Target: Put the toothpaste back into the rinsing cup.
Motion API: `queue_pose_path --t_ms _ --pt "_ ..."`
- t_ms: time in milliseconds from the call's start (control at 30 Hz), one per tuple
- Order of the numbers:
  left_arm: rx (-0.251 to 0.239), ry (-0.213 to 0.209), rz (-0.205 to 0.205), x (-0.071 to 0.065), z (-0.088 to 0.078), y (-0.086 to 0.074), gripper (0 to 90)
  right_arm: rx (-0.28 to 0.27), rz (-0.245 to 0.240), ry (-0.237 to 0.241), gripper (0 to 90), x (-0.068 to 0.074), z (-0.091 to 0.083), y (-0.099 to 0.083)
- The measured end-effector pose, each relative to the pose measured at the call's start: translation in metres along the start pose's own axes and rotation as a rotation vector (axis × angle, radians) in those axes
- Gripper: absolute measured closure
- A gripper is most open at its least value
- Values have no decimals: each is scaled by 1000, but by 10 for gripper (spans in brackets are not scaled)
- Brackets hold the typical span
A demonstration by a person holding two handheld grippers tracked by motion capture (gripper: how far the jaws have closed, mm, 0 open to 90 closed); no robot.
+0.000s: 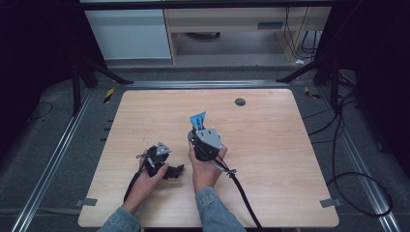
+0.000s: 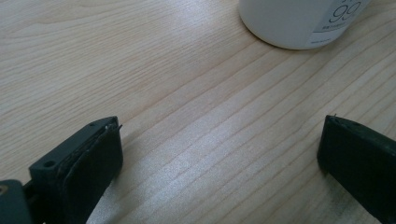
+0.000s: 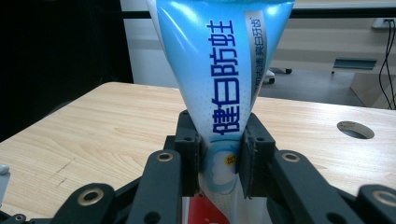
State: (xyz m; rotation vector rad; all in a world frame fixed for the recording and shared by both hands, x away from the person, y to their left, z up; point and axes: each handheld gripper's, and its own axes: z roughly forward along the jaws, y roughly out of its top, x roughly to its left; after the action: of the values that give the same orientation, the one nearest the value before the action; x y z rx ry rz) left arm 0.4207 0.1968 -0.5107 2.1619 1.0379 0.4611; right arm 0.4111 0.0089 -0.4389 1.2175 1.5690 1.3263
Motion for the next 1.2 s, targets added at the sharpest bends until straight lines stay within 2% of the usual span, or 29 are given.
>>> queue_pose_path --t_ms 267,467,867,1200 --pt "-2 2 -4 0 0 0 0 -14 2 0 716 -3 5 -1" --pt "3 -2 0 0 0 0 0 -4 39 4 712 -10 8 0" --pt "3 -2 1 0 0 0 0 14 75 7 694 -22 10 1" --pt "3 -2 1 0 0 0 0 26 74 12 651 -24 11 1"
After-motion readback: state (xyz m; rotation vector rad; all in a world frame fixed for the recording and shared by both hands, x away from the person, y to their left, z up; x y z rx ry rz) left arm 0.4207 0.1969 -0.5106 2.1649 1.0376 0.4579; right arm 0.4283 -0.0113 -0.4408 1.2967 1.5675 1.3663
